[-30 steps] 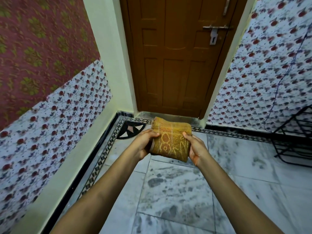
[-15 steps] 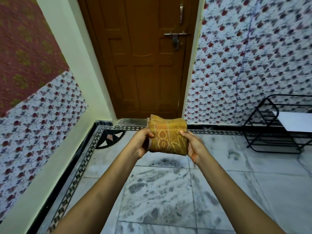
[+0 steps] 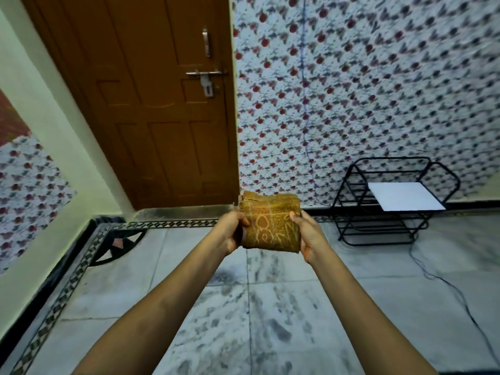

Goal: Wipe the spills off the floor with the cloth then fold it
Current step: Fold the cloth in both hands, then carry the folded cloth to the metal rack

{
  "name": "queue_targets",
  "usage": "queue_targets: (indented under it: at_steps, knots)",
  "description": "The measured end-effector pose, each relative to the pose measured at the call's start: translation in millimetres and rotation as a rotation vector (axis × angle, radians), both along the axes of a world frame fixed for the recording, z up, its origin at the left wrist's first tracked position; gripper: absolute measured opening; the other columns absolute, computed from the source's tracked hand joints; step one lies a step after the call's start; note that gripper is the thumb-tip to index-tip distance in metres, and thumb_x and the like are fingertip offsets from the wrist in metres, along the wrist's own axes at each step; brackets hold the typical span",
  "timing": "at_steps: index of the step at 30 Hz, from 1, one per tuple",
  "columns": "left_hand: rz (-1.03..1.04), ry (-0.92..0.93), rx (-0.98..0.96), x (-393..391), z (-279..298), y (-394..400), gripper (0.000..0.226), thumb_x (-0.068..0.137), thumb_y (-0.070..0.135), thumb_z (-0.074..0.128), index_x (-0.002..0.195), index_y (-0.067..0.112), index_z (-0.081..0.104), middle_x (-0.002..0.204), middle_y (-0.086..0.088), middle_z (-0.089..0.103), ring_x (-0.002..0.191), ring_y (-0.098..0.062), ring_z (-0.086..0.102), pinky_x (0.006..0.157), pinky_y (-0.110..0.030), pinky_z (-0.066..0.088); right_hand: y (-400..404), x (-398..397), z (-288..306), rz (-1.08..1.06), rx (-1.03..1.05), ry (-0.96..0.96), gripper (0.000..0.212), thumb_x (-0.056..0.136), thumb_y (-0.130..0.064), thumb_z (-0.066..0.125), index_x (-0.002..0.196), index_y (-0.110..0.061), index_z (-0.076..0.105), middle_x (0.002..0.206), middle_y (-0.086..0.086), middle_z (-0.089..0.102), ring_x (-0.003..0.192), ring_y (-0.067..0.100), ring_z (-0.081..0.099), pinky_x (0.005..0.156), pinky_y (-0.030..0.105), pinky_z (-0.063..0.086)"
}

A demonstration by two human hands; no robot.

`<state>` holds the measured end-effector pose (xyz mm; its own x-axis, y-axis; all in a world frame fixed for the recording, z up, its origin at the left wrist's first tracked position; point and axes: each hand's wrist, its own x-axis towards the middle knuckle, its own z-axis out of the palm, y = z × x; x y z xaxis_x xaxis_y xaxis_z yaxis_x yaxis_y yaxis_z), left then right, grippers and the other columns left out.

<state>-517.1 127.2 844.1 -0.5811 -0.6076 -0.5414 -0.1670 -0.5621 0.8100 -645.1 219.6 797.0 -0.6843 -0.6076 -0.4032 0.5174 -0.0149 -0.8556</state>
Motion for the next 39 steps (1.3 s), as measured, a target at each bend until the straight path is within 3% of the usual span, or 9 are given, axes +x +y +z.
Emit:
queue_targets:
  at_steps: [5,11,16,19,23,26,31,35,39]
  knots:
    - [-0.06,0.017,0.044,-89.8,-18.6,7.2,0.033,0.081,-0.006,0.027,0.11,0.003,0.041,0.111,-0.018,0.053,0.087,-0.035,0.056,0.069,-0.043,0.049,21.8,-79.5,-10.3,-0.078,0.006,-0.02,0.039,0.095,-0.012,0.052,0.134,-0.009,0.049,0.128,0.015,0.059,0.103,0.028,0.06,0.07,0.035,0.053]
    - [-0.079,-0.009,0.047,-219.8,-40.9,-5.7,0.027,0.076,-0.003,0.034,0.101,0.005,0.043,0.11,-0.017,0.05,0.1,-0.036,0.052,0.094,-0.052,0.044,21.1,-199.8,-20.9,-0.128,0.029,-0.008,0.04,0.094,-0.012,0.054,0.133,-0.009,0.05,0.126,0.015,0.059,0.103,0.029,0.061,0.076,0.039,0.053]
    - [-0.118,-0.026,0.053,-331.6,-41.5,-14.7,0.014,0.076,-0.004,0.037,0.081,0.007,0.044,0.09,-0.014,0.053,0.081,-0.033,0.053,0.07,-0.042,0.049,20.5,-302.8,-17.4,-0.177,0.068,-0.006,0.041,0.093,-0.013,0.056,0.134,-0.011,0.049,0.127,0.014,0.058,0.107,0.03,0.06,0.089,0.048,0.05]
    - [-0.169,-0.041,0.056,-392.0,-42.0,-13.9,0.018,0.077,-0.004,0.038,0.089,0.007,0.047,0.094,-0.014,0.053,0.083,-0.033,0.054,0.07,-0.041,0.047,26.3,-356.4,-13.9,-0.215,0.083,0.01,0.037,0.094,-0.013,0.054,0.131,-0.012,0.051,0.123,0.011,0.059,0.101,0.028,0.059,0.085,0.044,0.051]
    - [-0.249,-0.082,0.077,-478.1,-44.1,1.7,0.023,0.078,-0.004,0.037,0.098,0.006,0.045,0.094,-0.014,0.053,0.079,-0.032,0.053,0.067,-0.039,0.045,45.7,-432.2,-16.3,-0.303,0.115,-0.018,0.032,0.095,-0.013,0.054,0.126,-0.011,0.054,0.113,0.012,0.06,0.086,0.024,0.061,0.066,0.036,0.052]
    - [-0.295,-0.087,0.098,-533.9,-45.5,14.1,0.02,0.081,-0.004,0.036,0.096,0.006,0.046,0.087,-0.012,0.053,0.074,-0.032,0.052,0.061,-0.038,0.045,60.4,-484.2,-21.1,-0.352,0.123,-0.033,0.029,0.094,-0.012,0.054,0.123,-0.012,0.056,0.11,0.012,0.06,0.088,0.026,0.06,0.072,0.038,0.051]
    - [-0.314,-0.113,0.102,-636.1,-58.4,37.0,0.011,0.084,0.0,0.039,0.086,0.008,0.047,0.084,-0.013,0.054,0.075,-0.032,0.052,0.063,-0.041,0.047,85.0,-583.5,-33.4,-0.342,0.104,-0.038,0.023,0.094,-0.011,0.053,0.117,-0.012,0.057,0.111,0.013,0.06,0.088,0.025,0.06,0.067,0.035,0.051]
    - [-0.296,-0.094,0.123,-710.9,-71.5,58.8,0.019,0.086,0.001,0.038,0.096,0.009,0.051,0.09,-0.013,0.059,0.08,-0.03,0.057,0.067,-0.042,0.049,106.3,-658.0,-42.3,-0.297,0.145,-0.057,0.033,0.096,-0.013,0.051,0.128,-0.009,0.052,0.118,0.015,0.059,0.094,0.027,0.058,0.068,0.035,0.051]
    - [-0.244,-0.109,0.186,-790.5,-85.9,89.5,0.019,0.086,0.001,0.039,0.094,0.009,0.054,0.09,-0.014,0.062,0.081,-0.03,0.058,0.075,-0.044,0.05,136.0,-741.3,-53.3,-0.245,0.201,-0.091,0.032,0.096,-0.014,0.049,0.127,-0.009,0.053,0.116,0.014,0.058,0.093,0.025,0.057,0.064,0.031,0.05]
